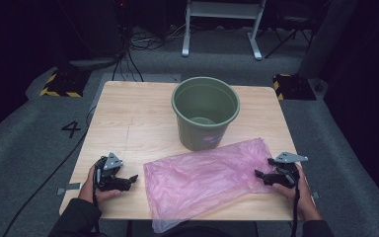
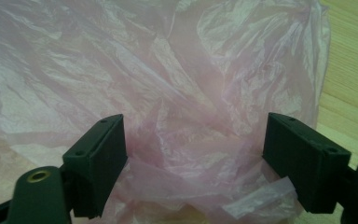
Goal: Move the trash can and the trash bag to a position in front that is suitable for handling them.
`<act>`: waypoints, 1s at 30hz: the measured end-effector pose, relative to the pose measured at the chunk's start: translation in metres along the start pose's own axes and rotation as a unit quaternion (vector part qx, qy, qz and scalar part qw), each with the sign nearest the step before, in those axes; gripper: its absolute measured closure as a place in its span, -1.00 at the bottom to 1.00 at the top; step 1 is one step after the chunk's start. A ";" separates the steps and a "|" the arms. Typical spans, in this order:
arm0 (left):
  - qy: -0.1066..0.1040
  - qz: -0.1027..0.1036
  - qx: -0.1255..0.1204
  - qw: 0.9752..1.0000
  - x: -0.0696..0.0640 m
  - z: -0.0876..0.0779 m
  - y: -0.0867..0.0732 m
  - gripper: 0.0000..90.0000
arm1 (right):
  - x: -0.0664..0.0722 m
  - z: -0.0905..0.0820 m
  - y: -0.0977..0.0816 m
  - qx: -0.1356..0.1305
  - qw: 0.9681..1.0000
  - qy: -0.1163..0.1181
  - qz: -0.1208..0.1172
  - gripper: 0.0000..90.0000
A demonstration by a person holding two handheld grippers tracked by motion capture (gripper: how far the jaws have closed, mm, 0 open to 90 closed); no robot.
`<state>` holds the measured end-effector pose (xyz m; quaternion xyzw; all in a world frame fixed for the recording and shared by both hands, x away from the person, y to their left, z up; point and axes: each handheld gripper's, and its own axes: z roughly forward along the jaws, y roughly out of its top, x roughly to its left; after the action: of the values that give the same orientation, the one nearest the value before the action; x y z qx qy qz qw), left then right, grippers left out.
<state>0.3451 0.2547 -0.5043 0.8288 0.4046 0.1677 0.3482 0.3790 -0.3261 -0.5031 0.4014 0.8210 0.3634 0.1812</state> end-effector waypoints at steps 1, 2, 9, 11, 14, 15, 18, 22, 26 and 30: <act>0.000 0.000 0.000 1.000 0.000 0.000 0.000 -0.67 | 0.000 0.000 0.000 0.000 1.000 0.000 0.000 -0.53; 0.000 0.000 0.000 1.000 0.000 0.000 0.000 -0.67 | 0.000 0.000 0.000 0.000 1.000 0.000 0.000 -0.53; 0.004 -0.007 -0.001 1.000 -0.002 0.001 0.001 -0.67 | 0.001 0.000 0.000 0.000 1.000 -0.003 0.000 -0.54; 0.009 -0.008 -0.001 1.000 -0.002 0.000 0.001 -0.67 | 0.001 -0.001 0.000 0.002 1.000 -0.005 -0.002 -0.54; 0.016 -0.017 -0.001 1.000 -0.003 0.000 0.000 -0.67 | 0.001 -0.002 0.001 0.004 1.000 -0.009 -0.003 -0.53; 0.019 -0.018 0.000 1.000 -0.003 -0.001 -0.001 -0.67 | 0.001 -0.002 0.001 0.004 1.000 -0.011 -0.003 -0.53; 0.022 -0.022 0.001 1.000 -0.005 -0.002 -0.001 -0.66 | 0.001 -0.007 0.002 -0.012 1.000 -0.009 0.003 -0.51; 0.021 -0.017 0.001 1.000 -0.007 -0.002 0.000 -0.59 | 0.001 -0.018 0.005 -0.031 0.999 -0.009 0.007 -0.49; 0.014 -0.018 -0.004 1.000 -0.009 -0.003 0.002 -0.58 | 0.003 -0.027 0.007 -0.039 0.999 -0.023 -0.004 -0.49; 0.008 -0.012 -0.008 1.000 -0.014 -0.005 0.002 -0.58 | 0.008 -0.034 0.011 -0.049 0.998 -0.027 -0.004 -0.46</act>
<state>0.3343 0.2448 -0.4993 0.8196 0.4161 0.1729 0.3537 0.3603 -0.3309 -0.4726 0.3979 0.7986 0.3920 0.2243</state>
